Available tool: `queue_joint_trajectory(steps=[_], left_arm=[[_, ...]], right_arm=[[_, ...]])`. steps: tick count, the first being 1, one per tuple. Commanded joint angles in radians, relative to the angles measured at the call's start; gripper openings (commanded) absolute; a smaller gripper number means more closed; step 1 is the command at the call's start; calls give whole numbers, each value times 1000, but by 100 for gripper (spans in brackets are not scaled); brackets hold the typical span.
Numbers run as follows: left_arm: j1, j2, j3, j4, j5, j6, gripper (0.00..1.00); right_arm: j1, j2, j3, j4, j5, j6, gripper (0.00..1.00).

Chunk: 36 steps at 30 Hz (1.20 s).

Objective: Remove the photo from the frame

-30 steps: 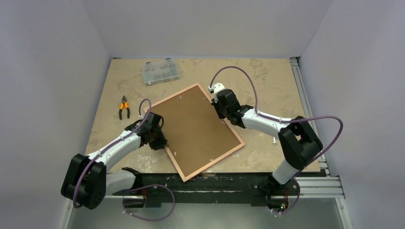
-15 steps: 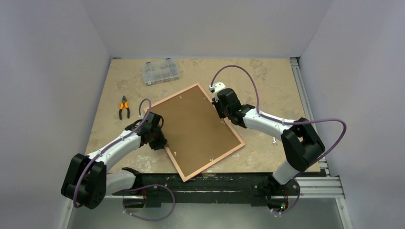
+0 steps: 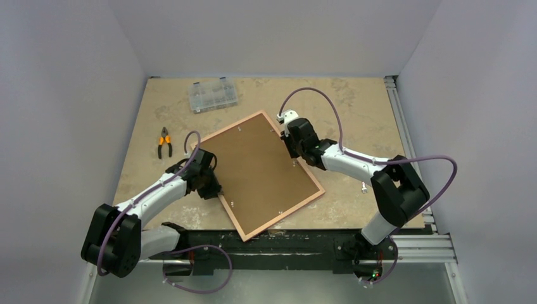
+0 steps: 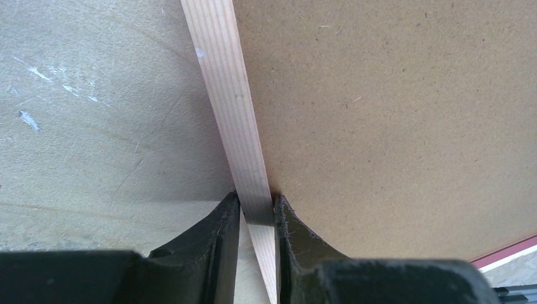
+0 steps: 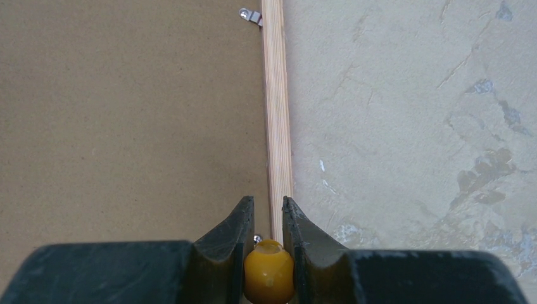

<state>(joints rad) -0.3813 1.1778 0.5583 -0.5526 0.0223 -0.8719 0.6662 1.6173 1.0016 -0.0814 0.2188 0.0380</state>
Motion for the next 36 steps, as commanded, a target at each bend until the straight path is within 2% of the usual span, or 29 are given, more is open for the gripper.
queue_joint_trajectory(steps=[1, 16, 24, 28, 36], left_arm=[[-2, 16, -21, 49, 5, 7, 0], [-2, 23, -20, 52, 7, 8, 0], [-2, 2, -30, 42, 7, 11, 0], [-2, -3, -38, 41, 11, 13, 0], [-2, -1, -35, 53, 25, 13, 0]], right_arm=[[-1, 9, -7, 32, 21, 4, 0], [5, 9, 9, 75, -103, 91, 0], [7, -6, 101, 18, -20, 99, 0], [7, 3, 119, 56, -36, 94, 0], [7, 61, 132, 23, 13, 29, 0]])
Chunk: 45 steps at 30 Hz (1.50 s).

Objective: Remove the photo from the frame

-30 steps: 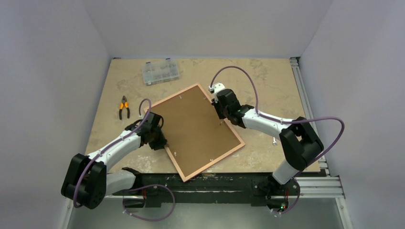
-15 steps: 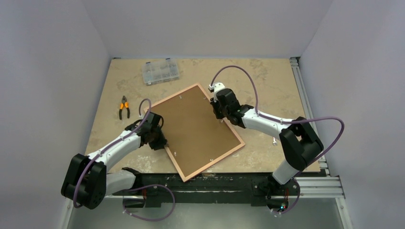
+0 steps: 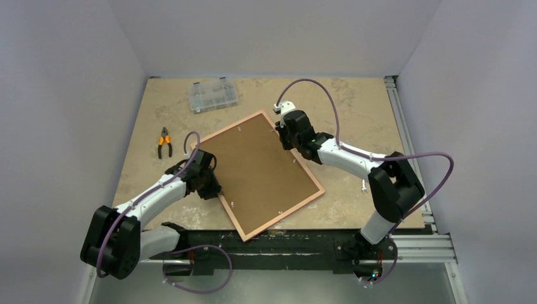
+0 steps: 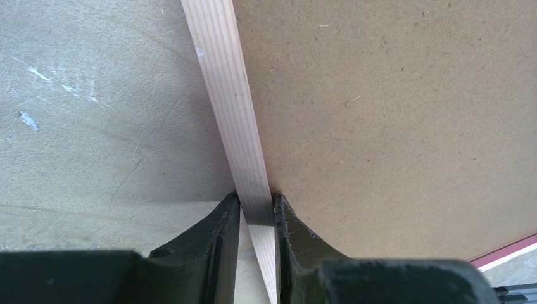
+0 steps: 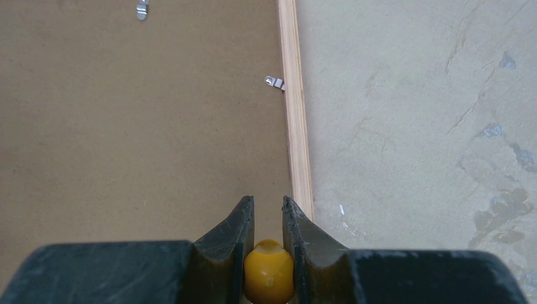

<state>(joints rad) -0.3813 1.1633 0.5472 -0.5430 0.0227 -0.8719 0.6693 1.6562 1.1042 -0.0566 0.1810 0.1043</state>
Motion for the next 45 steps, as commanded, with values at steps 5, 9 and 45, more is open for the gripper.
queue_joint_trajectory(steps=[5, 9, 45], left_arm=[[-2, 24, -26, 47, 23, 15, 0], [-2, 25, -32, 51, 26, 13, 0], [-2, 29, -16, 35, 22, 15, 0]], right_arm=[[5, -16, 12, -62, 97, -23, 0], [4, -91, -49, -49, 62, 34, 0], [-2, -41, -105, 7, 150, 82, 0]])
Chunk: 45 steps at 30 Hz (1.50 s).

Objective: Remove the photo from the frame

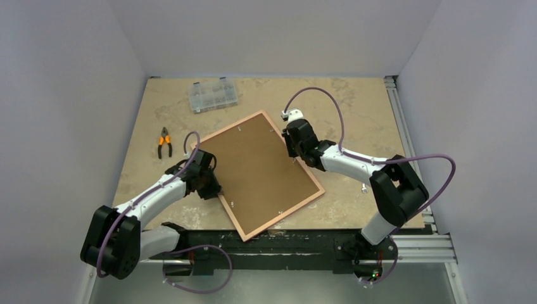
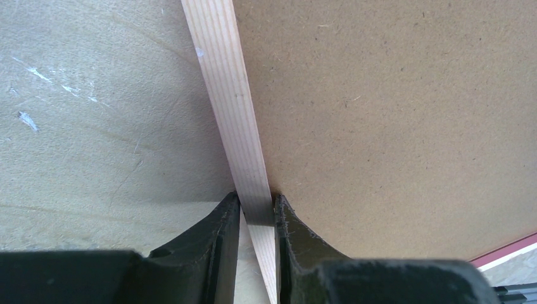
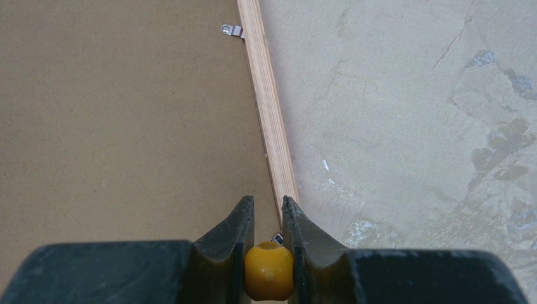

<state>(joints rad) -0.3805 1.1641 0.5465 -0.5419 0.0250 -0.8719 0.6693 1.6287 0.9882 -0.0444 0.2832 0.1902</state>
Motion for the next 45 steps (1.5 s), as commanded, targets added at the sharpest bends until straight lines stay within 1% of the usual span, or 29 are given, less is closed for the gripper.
queue_joint_trajectory(steps=[1, 10, 17, 25, 39, 45], left_arm=[[-3, 31, -14, 34, 19, 16, 0], [-3, 23, -21, 31, 17, 13, 0], [-3, 17, -16, 25, 16, 14, 0], [-3, 13, -18, 20, 12, 16, 0], [-3, 12, -22, 20, 12, 14, 0], [-3, 12, -22, 22, 10, 15, 0]], right_arm=[[-1, -20, 5, -2, 50, -2, 0], [-2, -18, 1, -1, 76, -8, 0], [-8, 4, 11, 11, 65, -10, 0], [-10, 21, 21, 35, 8, -9, 0], [-11, 53, 59, 35, -23, -25, 0], [-11, 30, 67, 23, -24, -26, 0]])
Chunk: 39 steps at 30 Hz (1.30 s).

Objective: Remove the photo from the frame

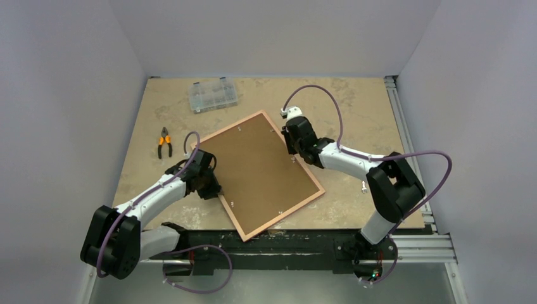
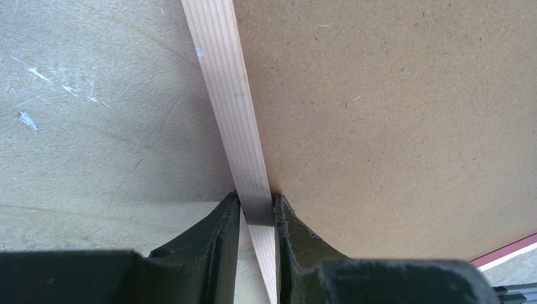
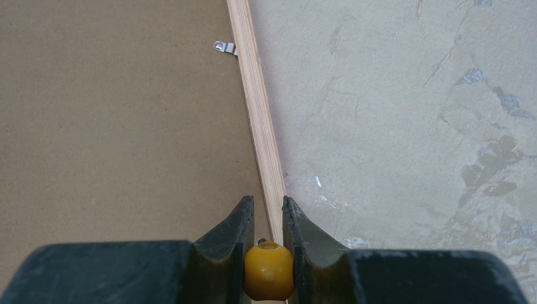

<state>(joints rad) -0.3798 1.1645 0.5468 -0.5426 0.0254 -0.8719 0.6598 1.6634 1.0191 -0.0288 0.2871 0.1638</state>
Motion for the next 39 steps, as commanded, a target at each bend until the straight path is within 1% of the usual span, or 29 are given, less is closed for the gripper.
queue_joint_trajectory(steps=[1, 5, 8, 11, 18, 22, 25, 29, 39], left_arm=[[-4, 13, -23, 24, 11, 14, 0], [-4, 11, -27, 26, 14, 13, 0], [-3, 10, -31, 31, 16, 14, 0], [-4, 9, -33, 31, 18, 18, 0], [-4, 8, -38, 38, 26, 31, 0], [-4, 5, -43, 38, 30, 36, 0], [-3, 1, -62, 52, 39, 31, 0], [-3, 6, -77, 66, 49, 28, 0], [-4, 26, -72, 79, 56, 34, 0]], right_arm=[[0, -14, 39, 8, -30, 1, 0], [-3, -25, 77, 14, -61, 10, 0], [-14, 7, 137, 23, -67, 20, 0], [-17, 71, 219, 59, -57, 1, 0], [-22, 283, 463, 59, -75, -32, 0], [-26, 363, 551, 82, -109, -56, 0], [-26, 420, 622, 66, -121, -84, 0], [-35, 461, 652, 60, -104, -102, 0], [-67, 501, 688, 38, -103, -107, 0]])
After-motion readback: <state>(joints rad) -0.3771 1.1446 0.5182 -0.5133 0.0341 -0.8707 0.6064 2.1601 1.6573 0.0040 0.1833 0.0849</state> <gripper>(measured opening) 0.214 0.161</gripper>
